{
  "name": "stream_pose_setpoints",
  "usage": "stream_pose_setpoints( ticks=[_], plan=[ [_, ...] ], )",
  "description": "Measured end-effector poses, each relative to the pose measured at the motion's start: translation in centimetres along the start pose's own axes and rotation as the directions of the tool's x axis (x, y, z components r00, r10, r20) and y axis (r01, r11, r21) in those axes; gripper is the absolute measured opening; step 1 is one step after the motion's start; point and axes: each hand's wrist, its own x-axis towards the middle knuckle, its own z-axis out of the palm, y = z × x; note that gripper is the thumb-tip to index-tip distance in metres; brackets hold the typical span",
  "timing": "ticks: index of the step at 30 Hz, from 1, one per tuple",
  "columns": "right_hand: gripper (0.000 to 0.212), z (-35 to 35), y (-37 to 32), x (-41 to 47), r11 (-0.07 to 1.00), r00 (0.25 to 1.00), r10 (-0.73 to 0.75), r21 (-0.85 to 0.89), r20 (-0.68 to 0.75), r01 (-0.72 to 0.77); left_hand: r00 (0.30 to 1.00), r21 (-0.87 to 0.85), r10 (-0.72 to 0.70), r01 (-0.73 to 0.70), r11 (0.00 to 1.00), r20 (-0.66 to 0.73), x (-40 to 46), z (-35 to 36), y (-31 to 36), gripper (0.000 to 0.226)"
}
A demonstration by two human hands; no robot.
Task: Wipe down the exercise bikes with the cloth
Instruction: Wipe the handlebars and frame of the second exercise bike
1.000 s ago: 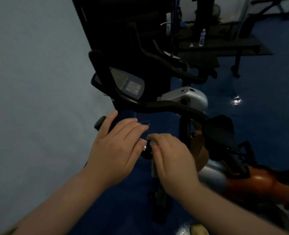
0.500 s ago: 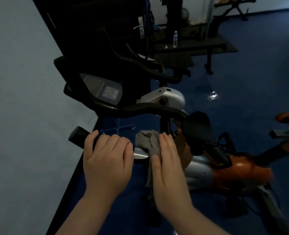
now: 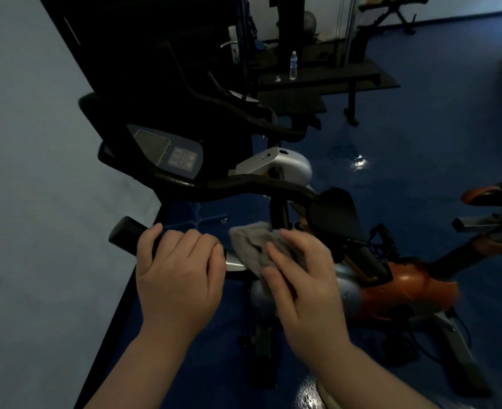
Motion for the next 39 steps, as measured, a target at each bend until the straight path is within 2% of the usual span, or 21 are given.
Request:
stream_pose_setpoints(
  ticks=[2, 4, 5, 7, 10, 13, 17, 21, 23, 26, 31, 39],
  plan=[
    [0.029, 0.4, 0.1, 2.1, 0.994, 0.991, -0.100, 0.051, 0.091, 0.096, 1.000, 0.003, 0.002, -0.002, 1.000, -0.004, 0.0, 0.1, 0.0, 0.035],
    [0.028, 0.8, 0.3, 3.3, 0.981, 0.961, -0.152, 0.152, 0.231, 0.118, 1.000, 0.000, 0.003, -0.003, 1.000, -0.008, -0.1, 0.1, 0.0, 0.036],
    [0.030, 1.2, 0.4, 3.5, 0.978, 0.950, -0.175, 0.153, 0.258, 0.139, 1.000, -0.004, 0.003, -0.003, 1.000, -0.015, -0.1, 0.2, -0.1, 0.036],
    [0.033, 1.8, 0.7, 3.6, 0.973, 0.951, -0.222, 0.119, 0.217, 0.200, 1.000, -0.013, 0.000, 0.000, 1.000, -0.026, -0.2, 0.3, -0.1, 0.036],
    [0.031, 2.5, 1.4, 3.2, 0.969, 0.972, -0.228, 0.112, 0.062, 0.221, 1.000, -0.019, 0.001, -0.001, 1.000, -0.024, -0.1, 0.3, -0.2, 0.034],
    [0.031, 3.3, 1.5, 0.7, 0.976, 0.994, -0.109, 0.187, -0.031, 0.113, 1.000, -0.025, 0.006, -0.007, 1.000, -0.013, -0.3, 0.2, -0.2, 0.034],
    [0.034, 4.6, 0.6, 0.0, 0.985, 0.992, 0.023, 0.173, -0.125, -0.001, 1.000, -0.032, 0.013, -0.014, 0.999, -0.003, -0.2, 0.1, -0.1, 0.035],
    [0.029, 3.5, 0.9, 3.1, 0.941, 0.975, 0.170, 0.316, -0.145, -0.117, 1.000, -0.029, 0.024, -0.024, 0.999, -0.002, 0.0, -0.1, -0.2, 0.038],
    [0.031, 3.7, 0.5, 1.8, 0.925, 0.962, 0.220, 0.348, -0.161, -0.153, 1.000, -0.032, 0.024, -0.024, 0.999, 0.000, -0.1, -0.2, -0.2, 0.039],
    [0.038, 5.2, -2.0, -1.5, 0.883, 0.907, 0.374, 0.375, -0.195, -0.284, 1.000, -0.041, 0.013, -0.013, 0.999, -0.012, -0.2, -0.1, -0.2, 0.039],
    [0.039, 5.4, -2.9, 1.6, 0.750, 0.807, 0.578, 0.469, -0.120, -0.467, 0.999, -0.037, 0.030, -0.031, 0.999, -0.029, -0.1, 0.2, -0.2, 0.037],
    [0.045, 4.8, -3.9, 1.4, 0.664, 0.748, 0.659, 0.526, -0.077, -0.531, 0.999, -0.032, 0.021, -0.022, 0.999, -0.034, -0.2, 0.4, -0.3, 0.036]
  ],
)
